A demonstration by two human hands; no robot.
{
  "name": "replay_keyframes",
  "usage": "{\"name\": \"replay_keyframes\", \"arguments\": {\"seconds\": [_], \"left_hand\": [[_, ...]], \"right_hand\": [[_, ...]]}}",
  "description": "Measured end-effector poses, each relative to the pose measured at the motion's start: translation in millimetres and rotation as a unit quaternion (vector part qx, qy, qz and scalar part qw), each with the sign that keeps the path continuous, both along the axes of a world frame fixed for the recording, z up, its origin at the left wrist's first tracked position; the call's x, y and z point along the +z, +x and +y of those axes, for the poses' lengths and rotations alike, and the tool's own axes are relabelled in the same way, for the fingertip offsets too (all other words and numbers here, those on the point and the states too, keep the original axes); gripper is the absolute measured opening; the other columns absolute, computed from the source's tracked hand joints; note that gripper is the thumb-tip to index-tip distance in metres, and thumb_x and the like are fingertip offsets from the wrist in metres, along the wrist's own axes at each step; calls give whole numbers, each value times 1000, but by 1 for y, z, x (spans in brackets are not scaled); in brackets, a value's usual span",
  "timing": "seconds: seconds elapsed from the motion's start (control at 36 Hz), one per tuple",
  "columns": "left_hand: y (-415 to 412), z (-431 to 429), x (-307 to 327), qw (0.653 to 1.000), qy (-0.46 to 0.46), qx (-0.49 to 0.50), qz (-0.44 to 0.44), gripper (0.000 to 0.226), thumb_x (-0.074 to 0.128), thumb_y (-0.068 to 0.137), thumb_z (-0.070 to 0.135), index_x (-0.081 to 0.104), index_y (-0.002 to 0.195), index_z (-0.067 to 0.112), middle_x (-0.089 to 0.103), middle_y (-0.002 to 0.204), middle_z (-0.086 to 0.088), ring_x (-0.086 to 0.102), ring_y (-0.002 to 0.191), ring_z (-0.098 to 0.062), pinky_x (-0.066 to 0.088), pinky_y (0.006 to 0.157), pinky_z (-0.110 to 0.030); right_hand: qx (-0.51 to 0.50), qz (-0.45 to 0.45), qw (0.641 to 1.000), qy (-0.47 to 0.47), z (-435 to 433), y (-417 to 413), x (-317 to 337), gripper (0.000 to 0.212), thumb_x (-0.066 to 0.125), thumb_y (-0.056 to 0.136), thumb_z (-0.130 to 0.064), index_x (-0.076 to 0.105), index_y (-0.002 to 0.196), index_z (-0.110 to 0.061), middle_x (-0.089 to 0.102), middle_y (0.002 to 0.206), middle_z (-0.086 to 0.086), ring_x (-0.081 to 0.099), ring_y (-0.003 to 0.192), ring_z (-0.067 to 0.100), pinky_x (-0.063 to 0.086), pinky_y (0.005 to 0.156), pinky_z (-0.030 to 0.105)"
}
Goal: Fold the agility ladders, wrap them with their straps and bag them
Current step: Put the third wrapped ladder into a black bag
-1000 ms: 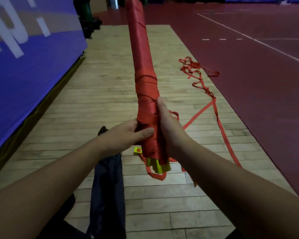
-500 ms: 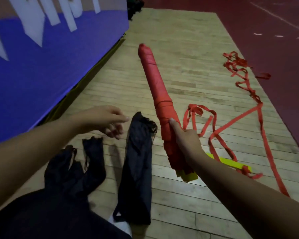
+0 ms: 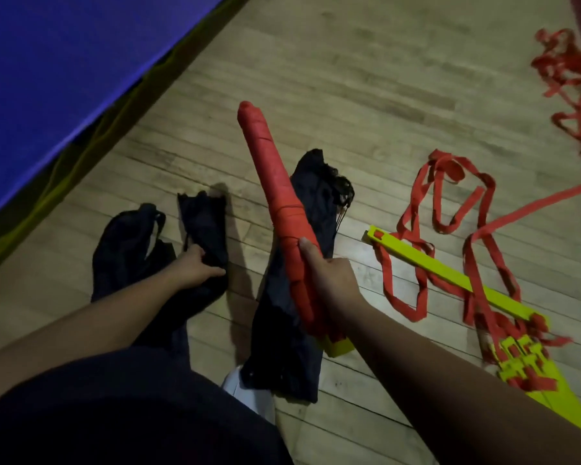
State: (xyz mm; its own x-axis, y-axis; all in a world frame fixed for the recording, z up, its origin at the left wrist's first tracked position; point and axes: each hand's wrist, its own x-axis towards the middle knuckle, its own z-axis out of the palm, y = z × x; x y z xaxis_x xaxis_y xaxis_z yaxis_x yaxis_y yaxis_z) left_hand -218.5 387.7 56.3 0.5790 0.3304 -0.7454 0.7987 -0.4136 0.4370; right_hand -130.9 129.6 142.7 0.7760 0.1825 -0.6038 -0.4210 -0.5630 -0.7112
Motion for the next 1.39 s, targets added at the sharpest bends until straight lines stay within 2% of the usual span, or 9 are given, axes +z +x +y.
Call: {"name": "replay_keyframes", "arguments": {"seconds": [0.14, 0.25, 0.42, 0.58, 0.72, 0.81, 1.06, 1.22, 1.39], "left_hand": [[-1, -8, -49, 997, 75, -20, 19, 116, 74, 87, 45, -10, 157, 5, 8, 163, -21, 14, 147, -44, 28, 116, -49], [-2, -19, -78, 982, 164, -87, 24, 77, 69, 93, 31, 25, 147, 0, 23, 151, -26, 31, 135, -42, 38, 108, -44], [-8, -25, -85, 965, 217, -134, -57, 24, 63, 96, 25, 68, 116, 12, 42, 119, -11, 41, 118, -34, 41, 95, -35], [15, -31, -14, 985, -22, 80, -149, 23, 51, 102, 24, 49, 87, 7, 44, 81, -12, 47, 75, -25, 28, 64, -34], [30, -65, 80, 933, -158, 160, -281, 25, 55, 71, 27, 62, 87, 9, 62, 84, -16, 61, 80, -29, 41, 73, -32], [38, -92, 129, 931, -171, 100, -306, 2, 57, 76, 16, 58, 76, 15, 59, 65, 1, 55, 64, -15, 39, 58, -26], [65, -161, 266, 917, -240, -62, -314, 27, 48, 89, -17, 56, 96, 7, 55, 69, -5, 51, 56, -12, 39, 49, -18], [82, -244, 331, 886, -338, -110, -298, 58, 44, 63, -18, 61, 116, 0, 62, 118, -30, 60, 107, -33, 48, 86, -30], [89, -318, 337, 856, -396, -110, -315, 51, 30, 83, -22, 62, 106, 10, 70, 90, -13, 70, 80, -22, 55, 85, -32]], "right_hand": [[-2, 33, 999, -5, 12, 4, -28, 84, 56, 62, -88, 69, 82, -7, 75, 82, 15, 74, 77, 34, 61, 81, 55], [-9, 25, 999, -28, 17, 10, -41, 64, 59, 83, -74, 64, 77, -10, 73, 86, 16, 72, 82, 32, 59, 86, 53], [-9, 34, 999, -26, 11, 15, -34, 82, 71, 63, -83, 68, 88, -5, 75, 81, 13, 74, 73, 30, 62, 78, 50], [32, 45, 998, 10, -19, 20, 1, 55, 79, 79, -51, 65, 93, 0, 68, 61, 3, 63, 40, 6, 45, 38, 16], [16, 33, 998, 45, -45, 19, 43, 61, 88, 71, -48, 69, 102, 2, 75, 79, 13, 73, 61, 21, 58, 55, 29], [-18, 27, 995, 91, -65, 17, 76, 52, 88, 73, -41, 73, 96, 3, 74, 77, 16, 70, 59, 23, 55, 56, 30], [-22, -45, 982, 183, -157, 17, 184, 48, 82, 79, -42, 70, 105, -3, 76, 88, 16, 72, 71, 26, 60, 69, 38], [-85, -39, 951, 294, -208, -1, 225, 48, 78, 84, -32, 65, 114, 3, 72, 77, 16, 70, 60, 24, 55, 52, 29], [-111, -30, 932, 343, -251, -5, 237, 39, 77, 80, -35, 65, 99, -4, 69, 71, 12, 66, 55, 22, 55, 52, 30]]}}
